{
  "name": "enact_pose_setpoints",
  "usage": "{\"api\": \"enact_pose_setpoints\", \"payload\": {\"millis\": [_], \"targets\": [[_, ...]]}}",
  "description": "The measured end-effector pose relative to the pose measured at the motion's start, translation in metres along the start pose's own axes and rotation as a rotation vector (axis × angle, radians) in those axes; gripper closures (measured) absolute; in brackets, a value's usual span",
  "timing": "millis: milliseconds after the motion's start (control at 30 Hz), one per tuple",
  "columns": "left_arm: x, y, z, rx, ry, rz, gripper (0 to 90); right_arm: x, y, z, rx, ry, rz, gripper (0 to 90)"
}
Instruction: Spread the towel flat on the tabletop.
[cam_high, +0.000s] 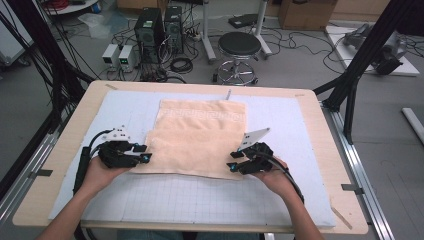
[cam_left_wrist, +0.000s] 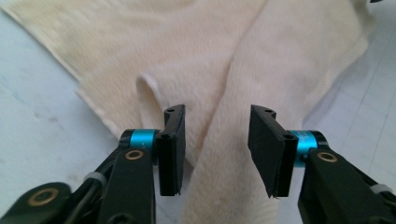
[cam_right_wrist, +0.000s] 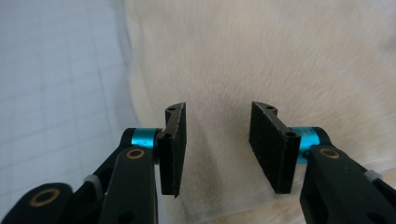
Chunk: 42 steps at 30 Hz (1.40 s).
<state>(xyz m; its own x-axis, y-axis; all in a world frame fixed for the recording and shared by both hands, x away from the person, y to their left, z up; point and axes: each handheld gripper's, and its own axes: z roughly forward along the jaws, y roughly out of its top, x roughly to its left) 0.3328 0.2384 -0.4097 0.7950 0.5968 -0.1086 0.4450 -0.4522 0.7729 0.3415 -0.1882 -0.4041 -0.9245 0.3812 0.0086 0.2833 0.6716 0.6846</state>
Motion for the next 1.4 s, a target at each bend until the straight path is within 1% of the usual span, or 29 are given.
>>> {"api": "enact_pose_setpoints", "payload": {"millis": [33, 67, 100, 133, 233, 267, 300, 400, 467, 500, 567, 633, 667, 700, 767, 800, 833, 867, 900, 933, 967, 1000, 1033, 1067, 1100, 1167, 1200, 1300, 1400], "targets": [[-0.001, -0.004, 0.005, 0.021, -0.017, 0.001, 59.2, 0.000, -0.002, 0.006, 0.030, -0.007, 0.006, 56.3], [-0.002, -0.008, 0.011, 0.042, -0.027, 0.006, 61.3, -0.001, -0.005, 0.012, 0.043, -0.009, 0.012, 58.5], [-0.004, -0.011, 0.016, 0.068, -0.035, 0.014, 62.4, -0.003, -0.008, 0.017, 0.040, -0.008, 0.012, 61.0], [-0.005, -0.014, 0.020, 0.076, -0.043, 0.018, 63.6, -0.003, -0.010, 0.021, 0.045, -0.005, 0.024, 64.1], [-0.006, -0.016, 0.023, 0.063, -0.066, 0.023, 73.8, -0.008, -0.012, 0.023, 0.015, 0.017, 0.045, 76.0], [-0.006, -0.015, 0.023, 0.067, -0.063, 0.025, 76.3, -0.009, -0.013, 0.022, 0.014, 0.027, 0.056, 80.4], [-0.007, -0.015, 0.023, 0.064, -0.060, 0.024, 78.1, -0.010, -0.013, 0.022, 0.009, 0.033, 0.054, 83.2], [-0.012, -0.013, 0.016, 0.060, -0.040, 0.037, 81.3, -0.008, -0.012, 0.018, 0.000, 0.038, 0.052, 85.5], [-0.018, -0.012, 0.007, 0.032, -0.032, 0.035, 81.7, -0.004, -0.011, 0.011, -0.010, 0.042, 0.047, 85.7], [-0.022, -0.012, 0.001, 0.017, -0.031, 0.047, 81.9, -0.001, -0.010, 0.005, -0.032, 0.040, 0.030, 85.7], [-0.032, -0.010, -0.012, -0.016, -0.018, 0.067, 81.9, 0.010, -0.007, -0.012, -0.069, 0.027, 0.000, 85.7], [-0.043, -0.008, -0.026, -0.038, -0.026, 0.078, 82.1, 0.023, -0.006, -0.031, -0.123, 0.034, -0.029, 85.8], [-0.050, -0.007, -0.032, -0.051, -0.028, 0.089, 82.1, 0.030, -0.005, -0.039, -0.132, 0.028, -0.037, 85.8], [-0.058, -0.005, -0.040, -0.052, -0.034, 0.101, 82.1, 0.038, -0.005, -0.046, -0.139, 0.019, -0.056, 85.8], [-0.074, -0.004, -0.055, -0.051, -0.032, 0.127, 82.0, 0.055, -0.006, -0.061, -0.156, 0.013, -0.071, 85.6], [-0.084, -0.004, -0.065, -0.049, -0.044, 0.136, 82.0, 0.063, -0.007, -0.068, -0.171, 0.013, -0.080, 85.6], [-0.090, -0.004, -0.071, -0.051, -0.048, 0.136, 81.8, 0.074, -0.009, -0.077, -0.187, 0.024, -0.085, 85.6], [-0.098, -0.005, -0.080, -0.056, -0.061, 0.130, 81.3, 0.080, -0.009, -0.083, -0.199, 0.028, -0.089, 85.3], [-0.104, -0.006, -0.088, -0.063, -0.084, 0.131, 79.7, 0.089, -0.011, -0.090, -0.214, 0.045, -0.098, 84.4], [-0.109, -0.007, -0.094, -0.075, -0.087, 0.135, 75.4, 0.096, -0.012, -0.097, -0.231, 0.074, -0.101, 81.2], [-0.112, -0.008, -0.098, -0.086, -0.084, 0.130, 69.4, 0.101, -0.013, -0.102, -0.247, 0.096, -0.101, 74.6], [-0.111, -0.008, -0.099, -0.086, -0.086, 0.129, 66.7, 0.103, -0.013, -0.105, -0.248, 0.096, -0.092, 72.4], [-0.108, -0.009, -0.097, -0.081, -0.080, 0.126, 66.1, 0.103, -0.013, -0.105, -0.237, 0.085, -0.092, 70.9], [-0.103, -0.009, -0.092, -0.075, -0.071, 0.123, 64.7, 0.099, -0.013, -0.103, -0.221, 0.066, -0.094, 69.0], [-0.098, -0.010, -0.086, -0.071, -0.067, 0.114, 63.6, 0.095, -0.012, -0.099, -0.202, 0.050, -0.080, 67.6], [-0.087, -0.013, -0.070, -0.070, -0.068, 0.109, 62.5, 0.083, -0.013, -0.086, -0.168, 0.033, -0.070, 64.4], [-0.082, -0.015, -0.061, -0.065, -0.067, 0.099, 61.7, 0.076, -0.014, -0.077, -0.162, 0.029, -0.063, 62.8], [-0.064, -0.020, -0.034, -0.047, -0.070, 0.091, 58.8, 0.056, -0.019, -0.051, -0.113, 0.003, -0.049, 60.1], [-0.053, -0.021, -0.013, -0.022, -0.081, 0.084, 56.5, 0.039, -0.021, -0.026, -0.057, 0.017, -0.027, 58.7]]}}
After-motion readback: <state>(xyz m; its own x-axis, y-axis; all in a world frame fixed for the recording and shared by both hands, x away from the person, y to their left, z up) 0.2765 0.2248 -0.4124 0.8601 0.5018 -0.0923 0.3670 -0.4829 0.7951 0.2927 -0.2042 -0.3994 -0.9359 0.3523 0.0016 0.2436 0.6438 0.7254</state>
